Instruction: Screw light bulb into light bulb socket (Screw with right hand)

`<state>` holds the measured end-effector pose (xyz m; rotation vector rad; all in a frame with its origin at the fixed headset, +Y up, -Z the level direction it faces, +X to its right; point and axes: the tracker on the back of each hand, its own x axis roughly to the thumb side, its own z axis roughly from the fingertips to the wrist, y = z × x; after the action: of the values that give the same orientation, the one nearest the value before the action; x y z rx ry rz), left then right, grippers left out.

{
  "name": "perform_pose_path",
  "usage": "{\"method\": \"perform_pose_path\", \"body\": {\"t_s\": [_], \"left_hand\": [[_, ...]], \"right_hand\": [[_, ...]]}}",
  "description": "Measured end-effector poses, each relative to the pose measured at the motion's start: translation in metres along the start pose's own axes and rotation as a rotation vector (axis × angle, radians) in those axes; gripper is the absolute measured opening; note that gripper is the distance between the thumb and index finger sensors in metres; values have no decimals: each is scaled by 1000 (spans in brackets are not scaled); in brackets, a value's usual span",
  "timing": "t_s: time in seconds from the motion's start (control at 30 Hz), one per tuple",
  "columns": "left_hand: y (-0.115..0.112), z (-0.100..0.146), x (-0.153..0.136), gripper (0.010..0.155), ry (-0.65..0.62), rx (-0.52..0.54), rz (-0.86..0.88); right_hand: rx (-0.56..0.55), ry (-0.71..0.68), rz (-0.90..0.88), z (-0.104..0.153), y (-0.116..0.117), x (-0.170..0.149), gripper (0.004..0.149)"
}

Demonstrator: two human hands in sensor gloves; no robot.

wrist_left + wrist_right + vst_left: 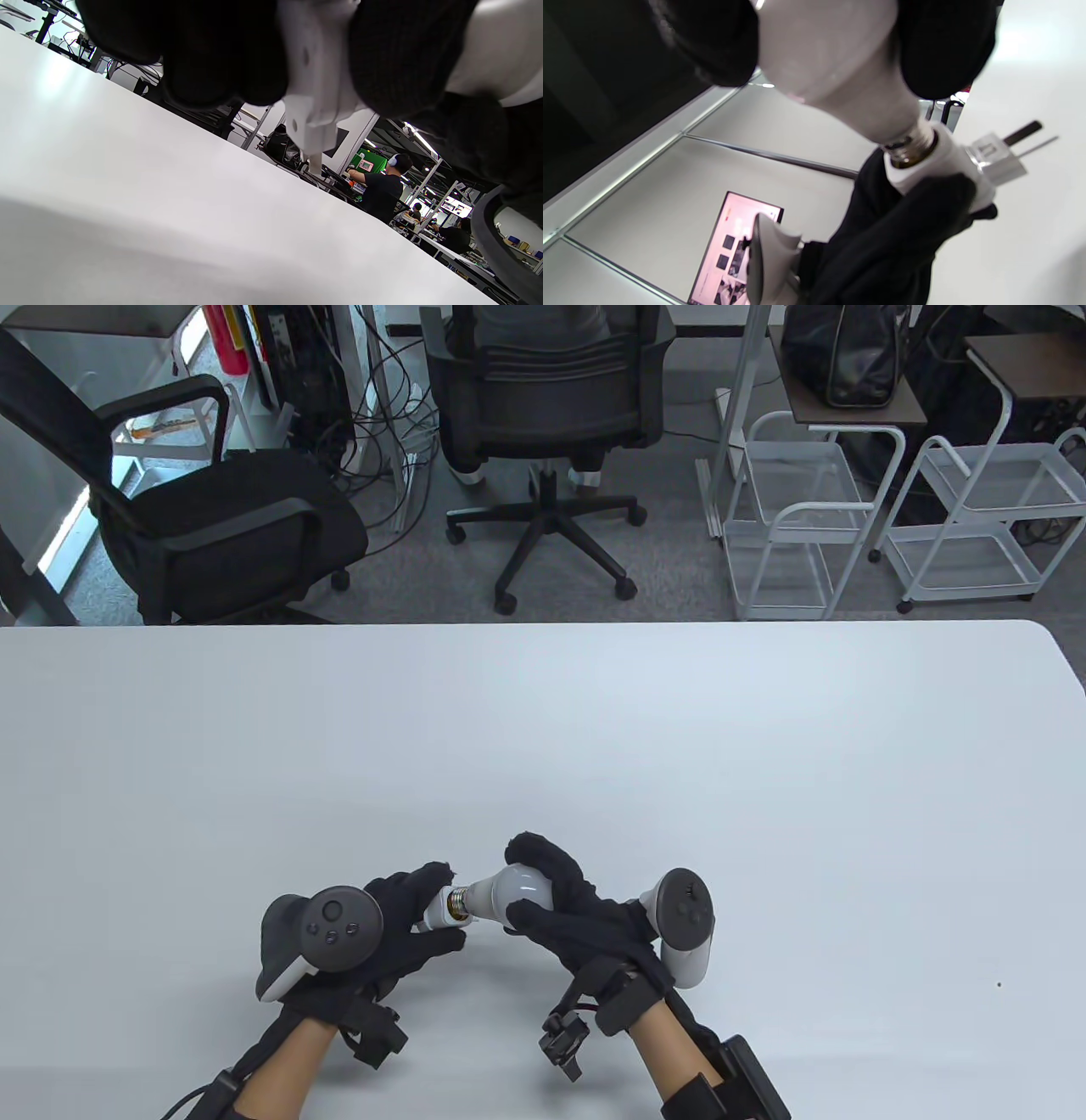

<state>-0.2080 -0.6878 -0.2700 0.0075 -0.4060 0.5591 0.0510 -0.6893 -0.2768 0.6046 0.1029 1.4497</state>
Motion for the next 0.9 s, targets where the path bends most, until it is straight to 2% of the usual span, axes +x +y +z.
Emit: {"method": "perform_pose_path", "body": {"t_s": [0.3,0.4,0.47,0.57,0.67,0.9], "left_hand": [[-4,2,4,74,-17,-3,-121],[-4,2,2,73,-1,5,-168],[-4,2,0,73,4,-5,-174],[-6,2,-4,73,14,-23,-158],[-5,2,-3,73,18,-17,-165],[-1,4,7,73,-4,30,-325]], "right_hand": [[33,49,29,0,3,-11,65],[-17,64,180,1,-1,-7,63],[11,75,350,1,-4,-2,64],[45,83,474,0,-6,3,65],[69,67,435,0,-6,1,64],[84,30,450,0,-6,2,63]]}}
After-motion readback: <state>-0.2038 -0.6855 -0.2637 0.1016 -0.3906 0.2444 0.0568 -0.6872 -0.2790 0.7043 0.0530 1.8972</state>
